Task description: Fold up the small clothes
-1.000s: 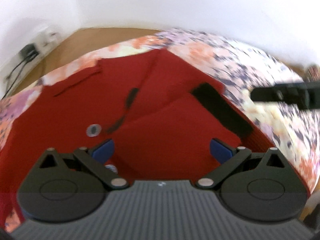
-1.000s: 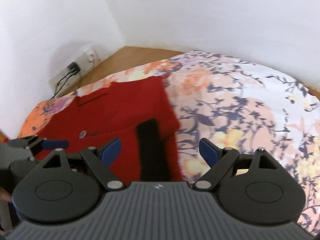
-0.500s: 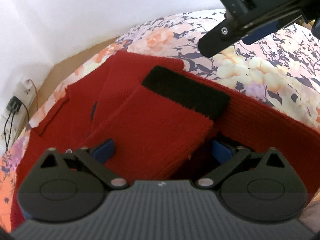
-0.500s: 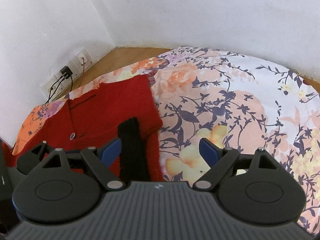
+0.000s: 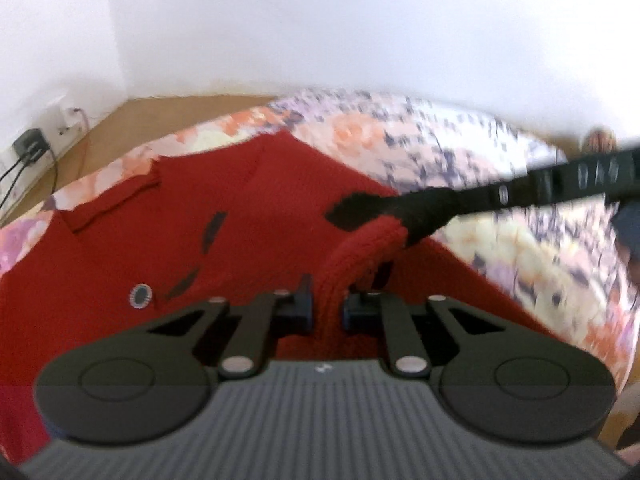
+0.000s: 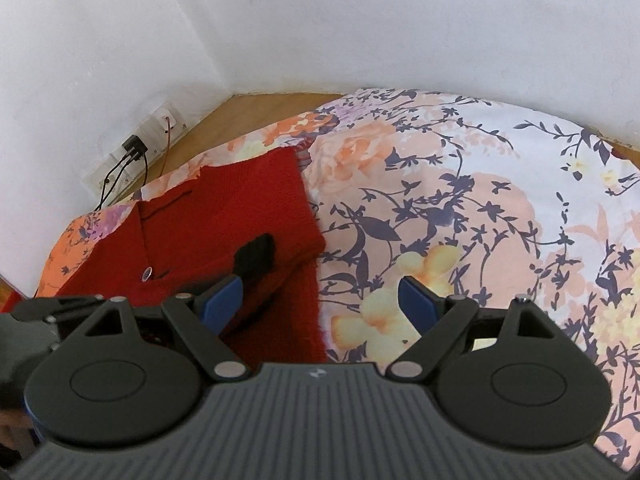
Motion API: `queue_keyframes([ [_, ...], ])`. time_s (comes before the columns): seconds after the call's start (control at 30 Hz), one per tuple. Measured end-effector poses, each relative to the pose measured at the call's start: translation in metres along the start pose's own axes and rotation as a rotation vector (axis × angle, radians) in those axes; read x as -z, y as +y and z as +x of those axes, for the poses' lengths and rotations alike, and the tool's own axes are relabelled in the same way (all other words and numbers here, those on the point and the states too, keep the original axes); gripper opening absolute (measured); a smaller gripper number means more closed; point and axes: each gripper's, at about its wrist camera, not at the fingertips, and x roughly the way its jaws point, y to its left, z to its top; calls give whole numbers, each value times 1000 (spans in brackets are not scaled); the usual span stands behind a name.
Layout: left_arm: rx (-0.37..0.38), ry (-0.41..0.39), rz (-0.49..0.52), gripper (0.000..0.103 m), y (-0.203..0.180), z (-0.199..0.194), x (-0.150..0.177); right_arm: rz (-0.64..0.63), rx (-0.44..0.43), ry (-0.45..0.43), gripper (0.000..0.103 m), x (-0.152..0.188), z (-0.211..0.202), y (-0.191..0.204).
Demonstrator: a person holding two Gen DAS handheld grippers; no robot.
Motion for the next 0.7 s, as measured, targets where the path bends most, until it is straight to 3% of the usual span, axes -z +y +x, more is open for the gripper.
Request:
queue_keyframes([
  [0.17,-63,-94,-135,13,31,-23,-10,-17,-11,8,90,0,5,7],
  [0.33,-177,-174,-239,13,64,-43,-9,-29,-41,9,90,-3,13,16],
  [0.57,-305,-198,-421,14,106,-58,15,-64,-68,23,90,-8,26,30],
  [0.7,-327,-143,-494,19,116,-57,37,-78,-79,40,90,-11,36,38],
])
